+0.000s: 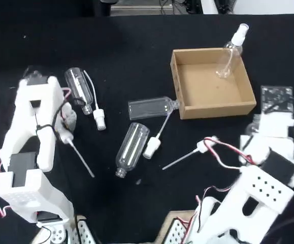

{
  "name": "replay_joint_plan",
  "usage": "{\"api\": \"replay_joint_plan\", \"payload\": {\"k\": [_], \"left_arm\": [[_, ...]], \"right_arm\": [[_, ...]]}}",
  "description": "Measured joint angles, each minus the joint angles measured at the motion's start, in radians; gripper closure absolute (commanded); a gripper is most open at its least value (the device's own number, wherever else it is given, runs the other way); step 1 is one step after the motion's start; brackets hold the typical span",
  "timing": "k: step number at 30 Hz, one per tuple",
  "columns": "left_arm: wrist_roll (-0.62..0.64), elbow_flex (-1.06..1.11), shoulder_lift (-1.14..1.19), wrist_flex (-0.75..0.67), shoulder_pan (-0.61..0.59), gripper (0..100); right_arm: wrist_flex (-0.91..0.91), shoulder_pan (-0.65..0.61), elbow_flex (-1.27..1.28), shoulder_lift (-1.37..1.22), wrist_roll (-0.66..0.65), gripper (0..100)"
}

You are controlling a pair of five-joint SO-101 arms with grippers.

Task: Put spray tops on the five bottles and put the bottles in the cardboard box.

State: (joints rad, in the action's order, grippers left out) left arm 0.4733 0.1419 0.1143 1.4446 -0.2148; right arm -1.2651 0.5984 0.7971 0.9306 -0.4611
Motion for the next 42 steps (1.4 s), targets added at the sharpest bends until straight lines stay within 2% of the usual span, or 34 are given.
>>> {"api": "replay_joint_plan", "payload": {"k": [3,6,9,15,19,23,26,30,42], "left_arm": [[-0.04,-0.14,-0.095,0.1,0.002,97],[-0.046,-0.27,-0.219,0.114,0.023,97],[-0.048,-0.379,-0.325,0.114,0.101,97],[-0.048,-0.565,-0.4,0.115,0.33,97],[-0.048,-0.666,-0.414,0.043,0.41,97],[-0.048,-0.758,-0.42,-0.028,0.482,97],[-0.048,-0.818,-0.42,-0.034,0.557,97],[-0.052,-0.842,-0.42,-0.097,0.637,97],[-0.21,-0.824,-0.422,-0.37,0.747,97]], "right_arm": [[-0.02,-0.103,-0.017,0.031,0.091,98.8],[-0.055,-0.244,-0.043,0.118,0.183,98.8],[-0.038,-0.431,-0.043,0.199,0.298,98.8],[0.206,-0.767,0.117,0.318,0.517,98.8],[0.411,-0.902,0.275,0.388,0.555,98.8],[0.623,-0.924,0.428,0.477,0.562,98.8],[0.712,-0.928,0.511,0.542,0.562,98.8],[0.735,-0.928,0.554,0.594,0.562,98.8],[0.738,-0.928,0.569,0.623,0.562,98.8]]}}
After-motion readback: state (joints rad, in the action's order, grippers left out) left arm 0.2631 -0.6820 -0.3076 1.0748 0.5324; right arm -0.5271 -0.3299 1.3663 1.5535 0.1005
